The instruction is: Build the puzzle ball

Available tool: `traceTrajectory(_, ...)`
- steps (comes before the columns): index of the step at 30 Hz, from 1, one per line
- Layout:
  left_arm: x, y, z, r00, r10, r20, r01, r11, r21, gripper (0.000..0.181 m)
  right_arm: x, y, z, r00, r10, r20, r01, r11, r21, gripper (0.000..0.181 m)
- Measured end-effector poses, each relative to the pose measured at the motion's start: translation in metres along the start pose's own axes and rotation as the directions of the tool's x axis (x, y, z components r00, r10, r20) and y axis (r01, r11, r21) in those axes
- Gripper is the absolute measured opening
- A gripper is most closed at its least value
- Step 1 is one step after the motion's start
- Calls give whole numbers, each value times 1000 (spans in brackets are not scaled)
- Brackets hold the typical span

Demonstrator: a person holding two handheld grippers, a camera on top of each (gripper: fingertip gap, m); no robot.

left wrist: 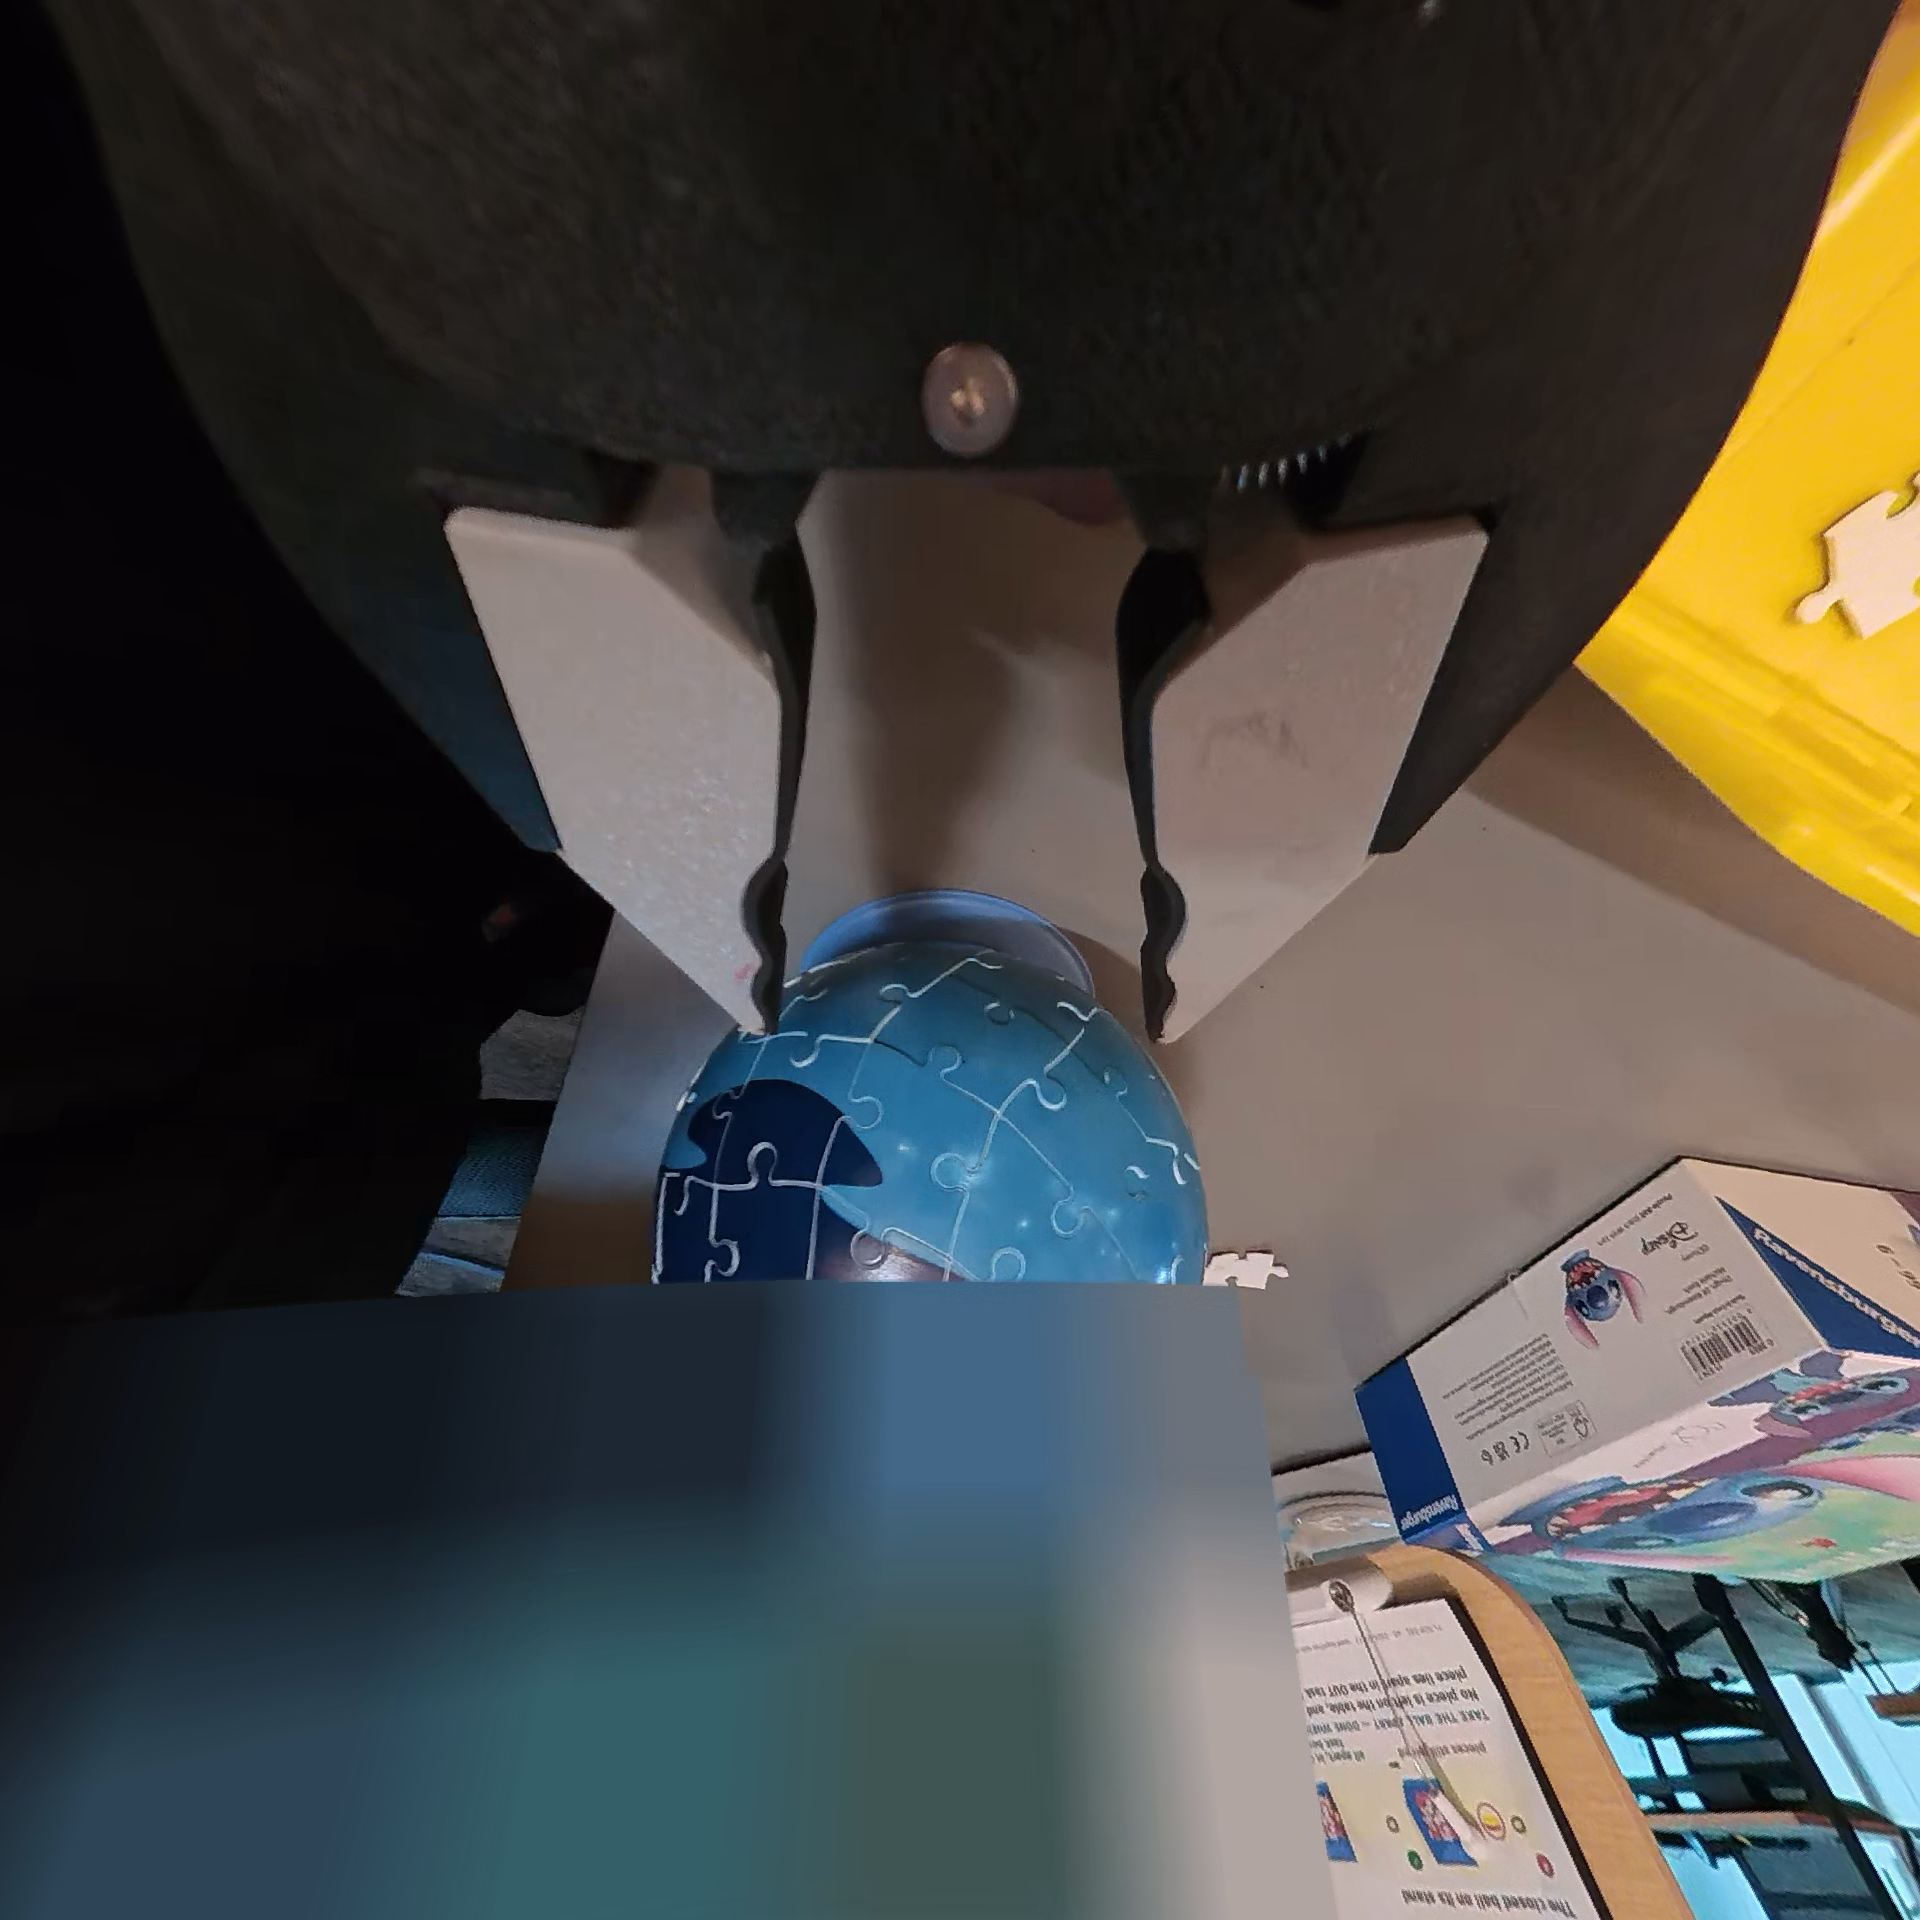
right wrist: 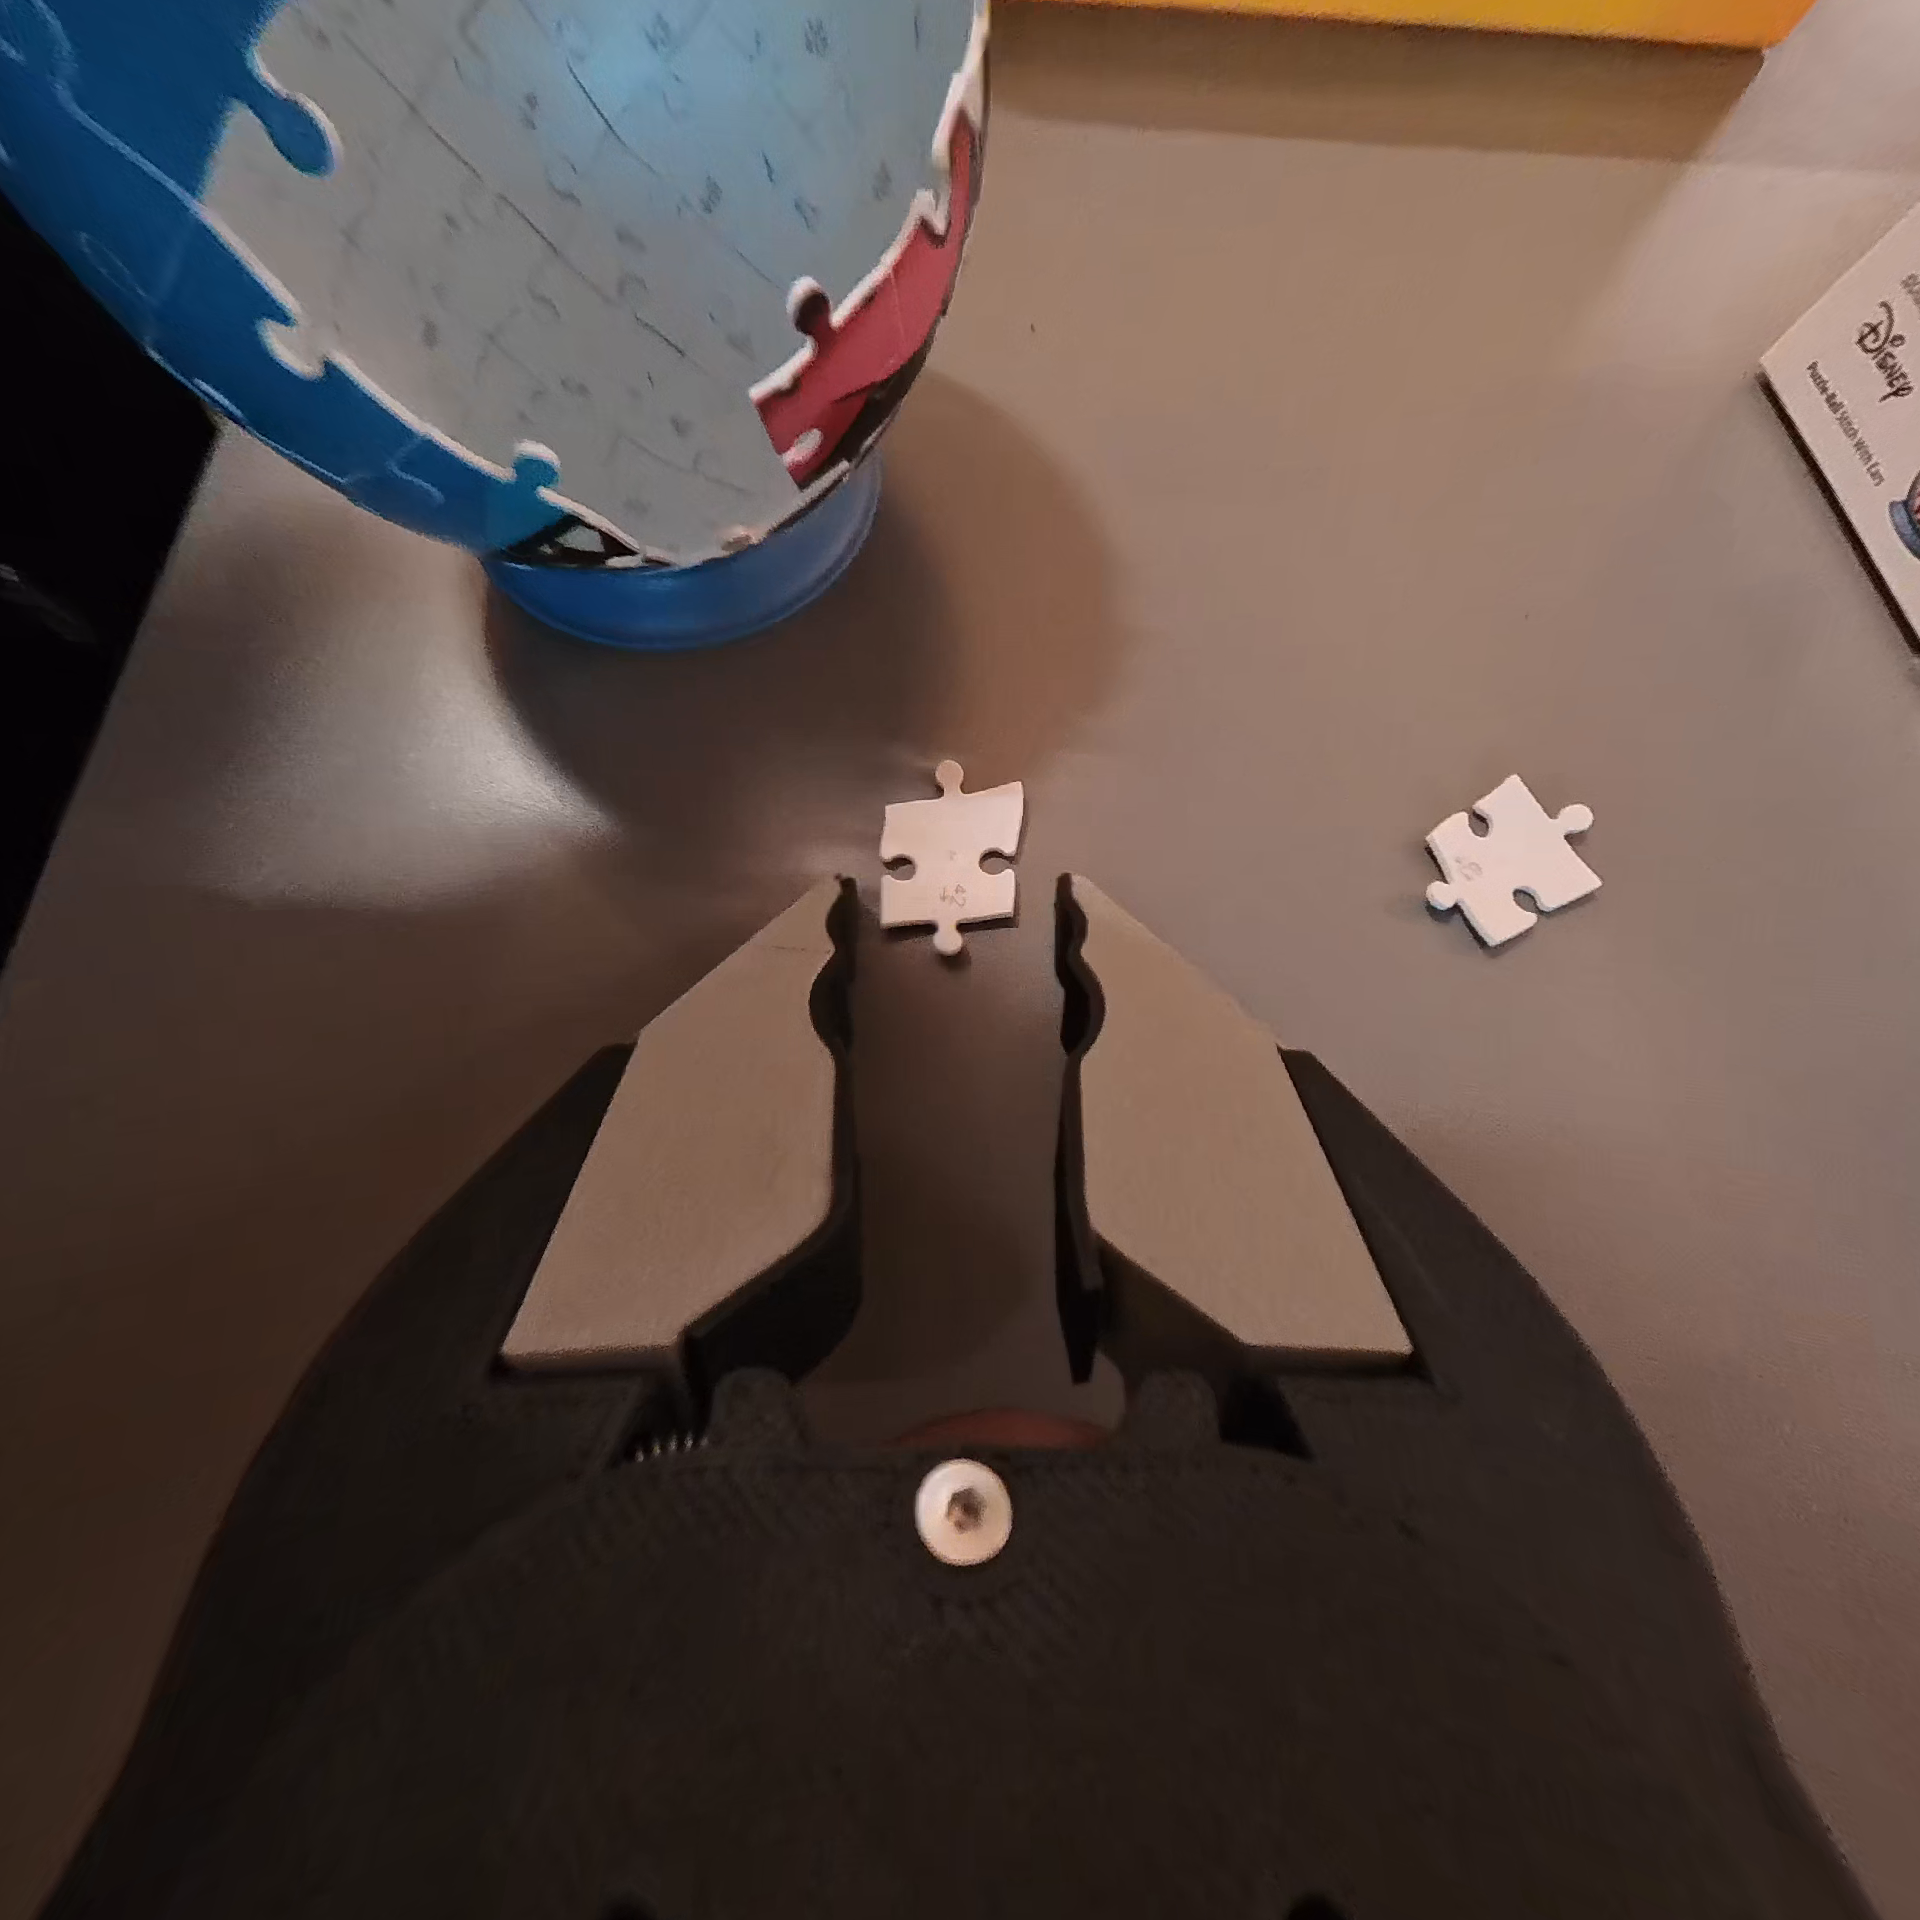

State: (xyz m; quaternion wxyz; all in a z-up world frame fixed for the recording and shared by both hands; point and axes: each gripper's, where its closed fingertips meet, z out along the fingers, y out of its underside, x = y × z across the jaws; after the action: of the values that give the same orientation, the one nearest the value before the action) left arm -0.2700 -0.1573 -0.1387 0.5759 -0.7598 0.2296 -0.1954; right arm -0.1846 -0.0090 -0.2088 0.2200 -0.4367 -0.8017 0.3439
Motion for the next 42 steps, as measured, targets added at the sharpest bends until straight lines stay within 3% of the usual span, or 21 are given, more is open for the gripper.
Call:
traceTrajectory(6, -1, 0, 0, 999, 20, 26, -20, 1000, 1, 67, -1, -2, 4, 1000, -20, -24, 19, 1000, -5, 36)
traceTrajectory(9, -1, 0, 0, 999, 27, 34, -27, 1000, 2, 67, -1, -2, 4, 1000, -14, -18, 14, 1000, -6, 24)
traceTrajectory(21, -2, 0, 0, 1000, 7, 23, -7, 1000, 1, 67, 1, -9, 0, 999, -27, -47, 29, 999, 30, 23)
traceTrajectory(24, -4, -6, -5, 999, -36, 4, 36, 998, 47, 73, 5, -15, -8, 997, -31, -73, 35, 998, 56, 23)
traceTrajectory(29, -21, -33, -33, 967, -253, 4, 244, 936, 252, 58, 9, -28, -26, 990, -49, -129, 63, 993, 105, 23)
traceTrajectory(32, -34, -58, -51, 941, -327, 89, 291, 914, 284, 57, 8, -38, -35, 986, -75, -149, 93, 989, 119, 23)
traceTrajectory(37, -52, -112, -52, 921, -234, 312, 205, 971, 123, 49, 5, -67, -55, 974, -156, -167, 176, 978, 115, 23)
traceTrajectory(39, -48, -132, -34, 941, -211, 264, 206, 977, 47, 49, 6, -78, -62, 960, -198, -196, 222, 969, 107, 23)
traceTrajectory(42, -40, -153, 1, 932, -356, 64, 358, 933, -26, 48, 7, -94, -72, 941, -242, -236, 273, 956, 110, 23)
